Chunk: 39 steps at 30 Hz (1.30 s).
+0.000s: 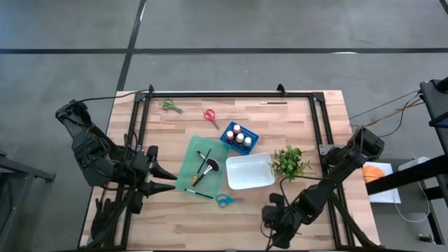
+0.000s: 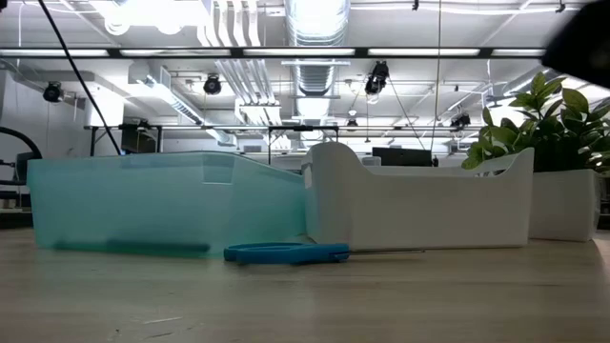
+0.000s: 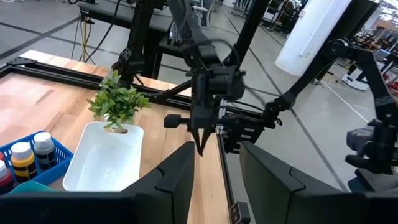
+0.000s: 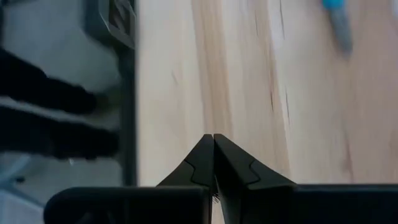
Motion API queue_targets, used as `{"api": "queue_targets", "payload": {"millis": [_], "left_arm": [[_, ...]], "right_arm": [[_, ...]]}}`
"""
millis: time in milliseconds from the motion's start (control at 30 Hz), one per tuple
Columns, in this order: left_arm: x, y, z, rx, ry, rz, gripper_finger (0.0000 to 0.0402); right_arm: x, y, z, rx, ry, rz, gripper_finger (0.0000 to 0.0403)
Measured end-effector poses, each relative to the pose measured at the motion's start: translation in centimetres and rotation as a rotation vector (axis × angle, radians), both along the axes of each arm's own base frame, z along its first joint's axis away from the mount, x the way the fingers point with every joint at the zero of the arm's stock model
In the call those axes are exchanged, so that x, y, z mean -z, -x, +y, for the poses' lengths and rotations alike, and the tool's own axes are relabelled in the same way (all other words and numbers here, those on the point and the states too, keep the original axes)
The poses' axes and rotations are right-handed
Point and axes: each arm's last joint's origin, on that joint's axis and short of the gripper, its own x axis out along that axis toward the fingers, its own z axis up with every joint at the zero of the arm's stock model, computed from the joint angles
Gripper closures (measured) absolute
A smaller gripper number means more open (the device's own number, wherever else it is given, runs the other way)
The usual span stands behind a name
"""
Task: Pick & Place Paint Supplies
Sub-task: Put the black brow brush into the green bin
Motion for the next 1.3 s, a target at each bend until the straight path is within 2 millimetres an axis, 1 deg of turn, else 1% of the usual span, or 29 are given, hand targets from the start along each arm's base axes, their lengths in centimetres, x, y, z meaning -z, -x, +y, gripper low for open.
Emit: {"api": "queue_targets", "payload": {"millis": [100, 200, 333, 433, 500, 567, 767, 867, 933, 1033, 1167, 1300], "left_arm": [[0.0, 0.0, 0.0, 0.000, -0.003, 0.003, 0.0264], [0.2, 0.0, 0.0, 0.000, -0.013, 0.013, 0.0264], [0.3, 0.1, 0.1, 0.000, -0.021, 0.023, 0.0264], [0.3, 0.1, 0.1, 0.005, -0.021, 0.028, 0.0264], [0.3, 0.1, 0.1, 0.008, -0.021, 0.029, 0.0264], [0.4, 0.1, 0.0, 0.012, -0.020, 0.031, 0.0264], [0.4, 0.1, 0.0, 0.017, -0.025, 0.038, 0.0264], [0.5, 0.1, 0.0, 0.017, -0.028, 0.040, 0.0264], [0.5, 0.1, 0.1, 0.017, -0.032, 0.044, 0.0264], [0.6, 0.1, 0.1, 0.017, -0.038, 0.050, 0.0264], [0.6, 0.2, 0.1, 0.016, -0.040, 0.052, 0.0264], [0.7, 0.2, 0.1, 0.011, -0.027, 0.056, 0.0264]], "right_arm": [[-2.0, -2.0, -0.6, 0.018, 0.013, -0.080, 0.0397], [-4.2, -4.3, -2.0, 0.043, 0.040, -0.174, 0.0397], [-6.9, -7.5, -5.0, 0.097, 0.092, -0.289, 0.0396], [-8.6, -9.9, -7.5, 0.143, 0.088, -0.409, 0.0396], [-9.4, -11.1, -9.2, 0.176, 0.087, -0.494, 0.0396], [-9.7, -12.1, -11.0, 0.217, 0.088, -0.556, 0.0396], [-9.1, -13.9, -15.7, 0.339, 0.093, -0.681, 0.0396], [-8.6, -15.0, -17.4, 0.380, 0.084, -0.734, 0.0396], [-7.8, -15.9, -18.2, 0.378, 0.063, -0.752, 0.0396], [-6.0, -17.5, -19.0, 0.373, 0.040, -0.735, 0.0396], [-3.4, -20.0, -19.4, 0.317, -0.003, -0.699, 0.0396], [-2.0, -22.0, -19.3, 0.294, -0.020, -0.667, 0.0395]]}}
